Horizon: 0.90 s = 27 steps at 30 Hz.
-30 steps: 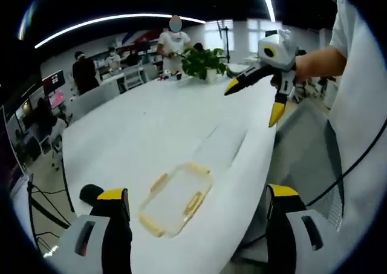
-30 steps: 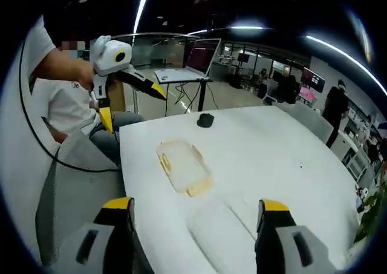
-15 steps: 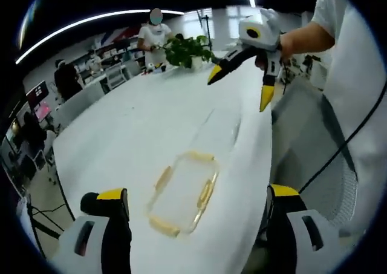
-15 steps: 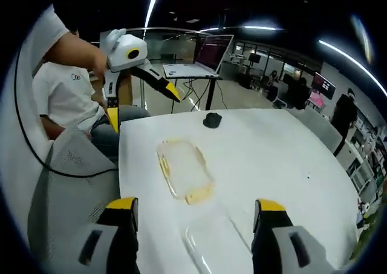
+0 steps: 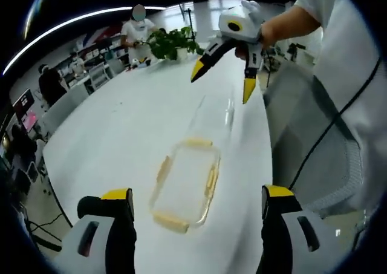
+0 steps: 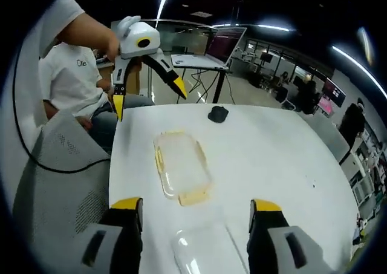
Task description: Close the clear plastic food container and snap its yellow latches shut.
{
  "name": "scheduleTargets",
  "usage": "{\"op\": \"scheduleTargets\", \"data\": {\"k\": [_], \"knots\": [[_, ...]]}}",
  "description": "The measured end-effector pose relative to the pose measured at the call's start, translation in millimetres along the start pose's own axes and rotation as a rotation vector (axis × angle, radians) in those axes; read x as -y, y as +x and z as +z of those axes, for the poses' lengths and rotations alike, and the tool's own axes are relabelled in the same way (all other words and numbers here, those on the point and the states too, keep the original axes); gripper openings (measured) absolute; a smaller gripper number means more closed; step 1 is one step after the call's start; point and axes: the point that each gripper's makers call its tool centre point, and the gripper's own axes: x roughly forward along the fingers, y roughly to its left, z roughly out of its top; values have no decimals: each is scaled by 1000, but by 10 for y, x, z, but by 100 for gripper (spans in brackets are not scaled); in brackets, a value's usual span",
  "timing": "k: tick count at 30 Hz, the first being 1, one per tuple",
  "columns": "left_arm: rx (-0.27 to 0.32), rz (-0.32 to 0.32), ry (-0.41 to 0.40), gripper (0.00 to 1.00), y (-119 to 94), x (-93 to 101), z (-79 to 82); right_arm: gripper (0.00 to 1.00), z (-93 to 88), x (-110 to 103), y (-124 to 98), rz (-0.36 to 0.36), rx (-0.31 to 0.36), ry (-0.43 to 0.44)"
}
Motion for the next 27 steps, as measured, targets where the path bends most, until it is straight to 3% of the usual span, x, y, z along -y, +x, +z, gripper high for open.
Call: {"op": "scheduleTargets", "data": {"k": [13,19,27], "knots": [[-70,-66,45,82,135,-105,-328,63,-89,-5,326,69,-83,-122],[-111,-97,64,79,214,-150,-488,62,-185,11,473,94,-135,-129],[-152,-119,89,71,290,-241,-643,59,-216,5,625,128,-152,-134]]}}
